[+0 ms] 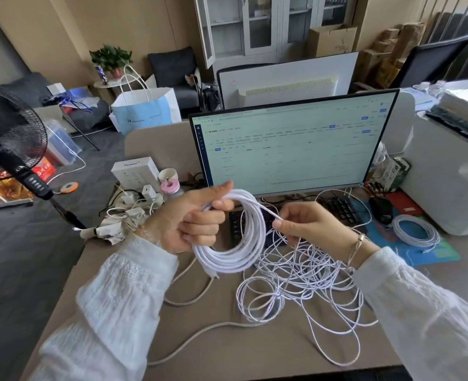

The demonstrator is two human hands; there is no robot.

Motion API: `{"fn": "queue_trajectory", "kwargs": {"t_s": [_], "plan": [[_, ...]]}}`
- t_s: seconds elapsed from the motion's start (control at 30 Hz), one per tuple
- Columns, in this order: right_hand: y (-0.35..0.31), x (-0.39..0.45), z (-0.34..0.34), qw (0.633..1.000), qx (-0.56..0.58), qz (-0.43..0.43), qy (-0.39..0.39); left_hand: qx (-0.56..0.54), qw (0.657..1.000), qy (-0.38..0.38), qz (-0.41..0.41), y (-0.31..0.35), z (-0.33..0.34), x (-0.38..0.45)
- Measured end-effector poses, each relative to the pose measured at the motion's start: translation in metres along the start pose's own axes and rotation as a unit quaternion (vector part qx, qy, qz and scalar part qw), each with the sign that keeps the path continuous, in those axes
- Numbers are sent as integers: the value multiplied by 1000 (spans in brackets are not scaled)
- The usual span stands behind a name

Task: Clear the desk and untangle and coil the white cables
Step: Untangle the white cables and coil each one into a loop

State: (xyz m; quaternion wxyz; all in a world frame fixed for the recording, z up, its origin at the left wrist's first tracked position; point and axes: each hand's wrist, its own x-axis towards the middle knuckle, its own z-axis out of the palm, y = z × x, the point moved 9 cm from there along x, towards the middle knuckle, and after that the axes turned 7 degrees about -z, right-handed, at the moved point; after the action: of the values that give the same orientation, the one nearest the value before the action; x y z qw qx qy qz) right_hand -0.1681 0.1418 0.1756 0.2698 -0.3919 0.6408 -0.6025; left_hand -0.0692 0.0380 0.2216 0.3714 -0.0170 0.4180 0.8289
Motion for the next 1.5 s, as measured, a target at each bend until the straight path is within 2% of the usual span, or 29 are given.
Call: {"fn": "queue_trajectory", "kwargs": {"t_s": [0.13, 0.17, 0.23, 0.3, 0.37, 0.47, 0.57, 0.63, 0.7, 0.77, 0.9, 1.0, 1.1, 1.17, 1.27, 1.37, 1.43, 1.5], "plan": [[36, -14, 7, 997, 51, 60, -16, -85, 991, -17, 105, 35, -10, -19], [41, -17, 10, 996, 57, 66, -13, -92, 986, 10, 136, 43, -15, -22], [48, -21, 12, 997, 43, 68, 14, -66, 969, 123, 202, 54, -30, -29], [44, -23, 3, 996, -38, 39, 77, -44, 944, 215, 245, 57, -40, -34], [25, -26, -6, 984, -116, 1, 136, -39, 929, 259, 261, 55, -49, -34], [-21, -25, -11, 957, -215, -61, 185, -28, 923, 294, 249, 45, -57, -29], [-62, -23, -9, 912, -342, -118, 192, -21, 924, 298, 240, 37, -55, -22], [-73, -21, -8, 880, -427, -109, 176, -28, 924, 292, 245, 35, -53, -21], [-70, -18, -3, 860, -490, -65, 129, -35, 923, 284, 256, 36, -50, -22], [-64, -16, 6, 861, -499, -36, 89, -38, 921, 279, 270, 38, -47, -25], [-63, -15, 35, 888, -455, -50, 42, -53, 906, 296, 297, 42, -46, -28], [-62, -11, 54, 882, -465, -73, -8, -47, 896, 324, 299, 41, -48, -27], [-65, -8, 64, 869, -486, -90, -23, -14, 885, 366, 286, 37, -53, -22], [-71, -6, 70, 864, -495, -90, -22, 27, 865, 413, 284, 34, -54, -19], [-81, -3, 71, 902, -427, -56, 9, 95, 831, 466, 288, 29, -44, -14], [-63, -1, 72, 975, -210, 72, -8, 108, 816, 486, 293, 24, -39, -10], [-55, -1, 71, 991, -53, 121, 14, 103, 811, 498, 290, 22, -39, -10], [-47, -1, 74, 981, 118, 151, 22, 62, 825, 490, 275, 18, -40, -9]]}}
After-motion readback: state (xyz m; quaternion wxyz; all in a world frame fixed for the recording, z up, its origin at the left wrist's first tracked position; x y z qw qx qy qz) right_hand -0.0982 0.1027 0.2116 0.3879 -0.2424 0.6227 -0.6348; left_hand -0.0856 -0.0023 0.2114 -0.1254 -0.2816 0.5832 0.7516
